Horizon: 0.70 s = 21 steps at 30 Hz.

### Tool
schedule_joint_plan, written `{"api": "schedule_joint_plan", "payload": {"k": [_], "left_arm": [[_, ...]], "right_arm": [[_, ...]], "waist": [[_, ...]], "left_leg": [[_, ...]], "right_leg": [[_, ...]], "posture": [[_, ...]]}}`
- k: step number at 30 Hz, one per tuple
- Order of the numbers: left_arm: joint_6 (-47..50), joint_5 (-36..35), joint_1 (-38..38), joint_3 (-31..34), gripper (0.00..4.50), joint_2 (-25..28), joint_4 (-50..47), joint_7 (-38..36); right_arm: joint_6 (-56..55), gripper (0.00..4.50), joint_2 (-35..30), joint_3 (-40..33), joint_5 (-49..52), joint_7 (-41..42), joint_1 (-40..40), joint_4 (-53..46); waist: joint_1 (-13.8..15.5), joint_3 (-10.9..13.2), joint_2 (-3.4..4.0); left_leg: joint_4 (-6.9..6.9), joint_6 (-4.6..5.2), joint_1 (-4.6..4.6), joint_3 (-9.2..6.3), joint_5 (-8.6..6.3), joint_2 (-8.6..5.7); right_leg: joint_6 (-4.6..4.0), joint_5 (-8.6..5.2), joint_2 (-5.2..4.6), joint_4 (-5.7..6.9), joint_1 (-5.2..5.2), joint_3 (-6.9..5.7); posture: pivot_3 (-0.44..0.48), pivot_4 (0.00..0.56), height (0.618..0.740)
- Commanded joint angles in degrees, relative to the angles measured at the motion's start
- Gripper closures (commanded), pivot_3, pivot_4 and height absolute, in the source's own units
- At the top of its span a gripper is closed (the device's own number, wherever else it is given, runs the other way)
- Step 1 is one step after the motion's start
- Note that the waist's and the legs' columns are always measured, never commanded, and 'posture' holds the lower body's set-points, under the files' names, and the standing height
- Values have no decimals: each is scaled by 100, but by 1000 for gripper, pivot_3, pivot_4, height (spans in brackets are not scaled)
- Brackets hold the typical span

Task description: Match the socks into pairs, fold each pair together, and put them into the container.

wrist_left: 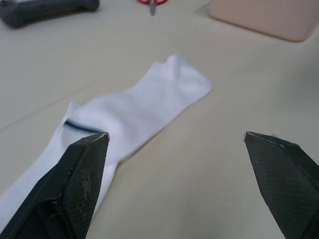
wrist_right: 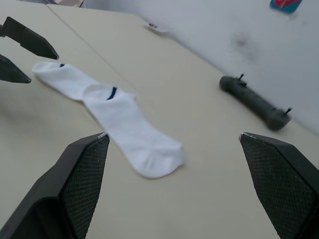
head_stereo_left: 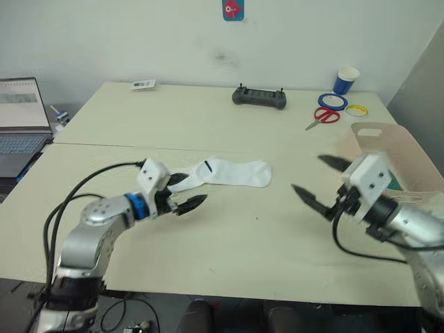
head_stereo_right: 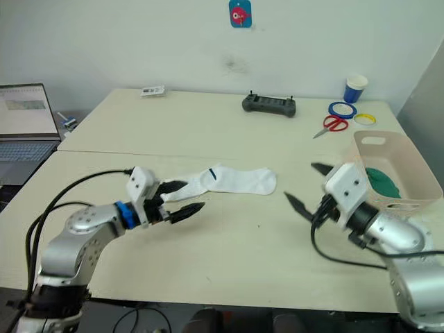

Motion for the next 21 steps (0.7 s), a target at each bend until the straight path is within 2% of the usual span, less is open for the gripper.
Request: {"api": "schedule_joint_plan", "payload": {"k": [1,4,7,14,21], "left_arm": [[-50,-132,177,293,0,72,24,48],[-26,-153,198,394,0,93,214,110],[83,-139,-67,407,0,17,450,347],[844,100,-1591,90,0,-424,1663,1240],[665,736,-2831,-599,0,-690,3240,1261]], "right_arm": [[-268,13,20,153,-94,-107,671,-206],[-421,13,-17,269,-35,-62,1137,-308],[-405,13,68,355,44,-217,1185,-443],[-431,13,-18,742,-234,-454,937,-418],[-245,13,31,996,-233,-650,598,-506]], "waist": [[16,-2,-5],[-5,-2,-5],[-37,-2,-5],[-45,-3,-12],[-45,-2,-14]], "left_leg": [[-1,0,0,0,0,-3],[1,0,2,4,0,-3],[1,0,9,6,0,2],[2,-1,4,4,1,4],[0,-1,0,2,1,3]], "right_leg": [[1,1,-3,0,0,-2],[2,10,-3,0,1,-1],[-8,19,3,0,1,3],[4,30,15,-5,-2,1],[8,28,18,-6,-5,-1]], "posture": [[0,150,740],[0,150,740],[0,150,740],[0,150,740],[0,150,740]]}}
